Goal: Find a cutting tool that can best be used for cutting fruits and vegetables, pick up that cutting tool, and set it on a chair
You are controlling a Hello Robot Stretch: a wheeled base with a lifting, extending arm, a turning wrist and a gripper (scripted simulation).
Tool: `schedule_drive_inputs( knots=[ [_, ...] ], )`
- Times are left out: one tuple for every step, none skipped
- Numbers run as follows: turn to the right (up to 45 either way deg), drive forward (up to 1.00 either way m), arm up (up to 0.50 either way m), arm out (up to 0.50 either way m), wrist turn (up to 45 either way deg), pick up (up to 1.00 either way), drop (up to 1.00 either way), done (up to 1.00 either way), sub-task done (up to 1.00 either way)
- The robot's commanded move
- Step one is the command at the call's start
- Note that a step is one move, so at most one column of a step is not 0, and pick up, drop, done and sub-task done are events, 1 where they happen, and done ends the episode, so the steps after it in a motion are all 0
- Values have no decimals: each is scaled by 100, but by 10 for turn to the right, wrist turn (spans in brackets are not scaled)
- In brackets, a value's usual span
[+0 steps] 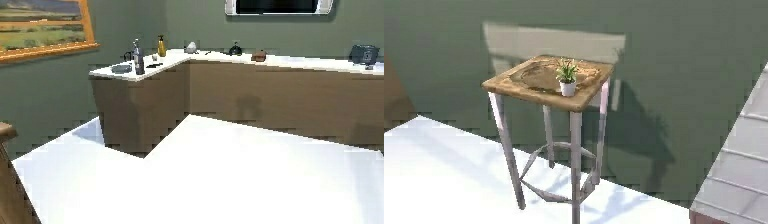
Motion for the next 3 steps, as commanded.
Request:
schedule_drive_inputs(
  knots=[
    [90, 0, 0, 0, 0, 0, 0, 0, 0],
    [0, 60, 0, 0, 0, 0, 0, 0, 0],
    [-60, 0, 0, 0, 0, 0, 0, 0, 0]
  ],
)
